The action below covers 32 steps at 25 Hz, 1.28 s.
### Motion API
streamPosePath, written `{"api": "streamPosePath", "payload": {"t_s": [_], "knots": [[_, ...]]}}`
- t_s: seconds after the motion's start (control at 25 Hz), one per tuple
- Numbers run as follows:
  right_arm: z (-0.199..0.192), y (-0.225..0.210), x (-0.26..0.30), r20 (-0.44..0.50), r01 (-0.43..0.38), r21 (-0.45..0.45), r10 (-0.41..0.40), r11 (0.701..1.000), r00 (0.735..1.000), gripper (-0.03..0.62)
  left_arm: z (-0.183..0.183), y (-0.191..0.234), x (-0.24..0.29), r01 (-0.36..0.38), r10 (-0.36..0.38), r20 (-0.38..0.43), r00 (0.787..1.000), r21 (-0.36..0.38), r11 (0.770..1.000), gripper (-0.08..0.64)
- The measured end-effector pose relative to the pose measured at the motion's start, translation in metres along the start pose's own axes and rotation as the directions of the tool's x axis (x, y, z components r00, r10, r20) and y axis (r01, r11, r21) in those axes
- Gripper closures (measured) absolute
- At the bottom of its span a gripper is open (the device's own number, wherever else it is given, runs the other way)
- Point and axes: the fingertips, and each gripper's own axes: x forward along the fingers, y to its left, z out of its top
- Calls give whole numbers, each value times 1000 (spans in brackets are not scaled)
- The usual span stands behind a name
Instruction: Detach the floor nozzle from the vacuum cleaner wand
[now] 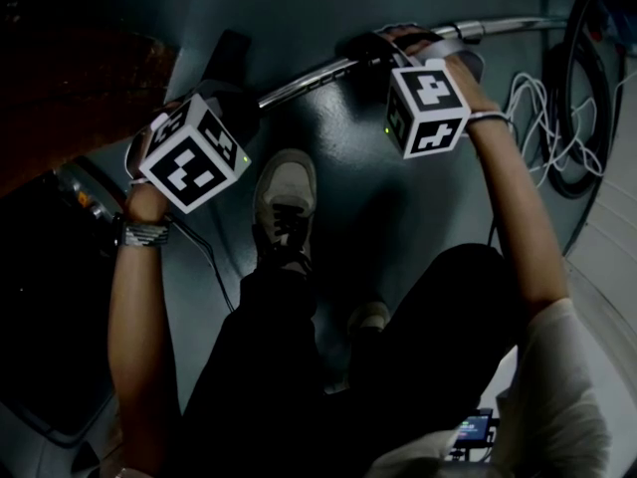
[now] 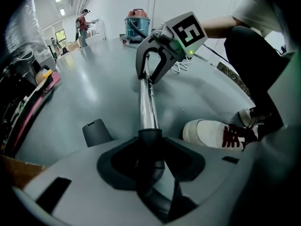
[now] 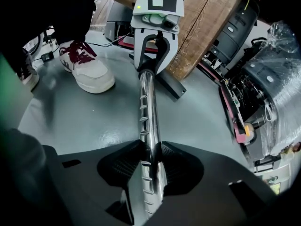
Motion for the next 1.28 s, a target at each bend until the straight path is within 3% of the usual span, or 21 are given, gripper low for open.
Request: {"api": "streamPosePath", "payload": {"t_s": [0.24,0.4,0.56,0.76,0.92,1.08,1.16,1.28], "knots": [[-1,4,5,-41,-22,-20,21,1000,999,437,-5,-3,11,-67,67,-12,998,56,996,397],[-3,7,13,-55,-57,16,58,998,997,425,-7,-6,15,-74,78,-30,997,97,993,397],[12,10,17,2,-100,69,100,993,995,396,-4,-7,11,-69,74,-42,996,113,991,399],[23,8,25,-29,-87,-30,86,996,996,426,-2,-4,4,-87,91,-27,996,111,990,399],[20,5,24,-30,-83,-24,82,996,996,426,0,-1,4,-110,111,-4,994,104,988,396],[17,2,25,-45,-86,-19,85,996,995,426,3,3,10,-134,138,-13,990,175,975,357],[15,3,25,-54,-89,-19,88,996,995,426,5,4,15,-128,133,-18,991,170,977,317],[10,5,26,-64,-91,-19,90,996,994,426,7,4,20,-120,121,1,993,122,985,313]]}}
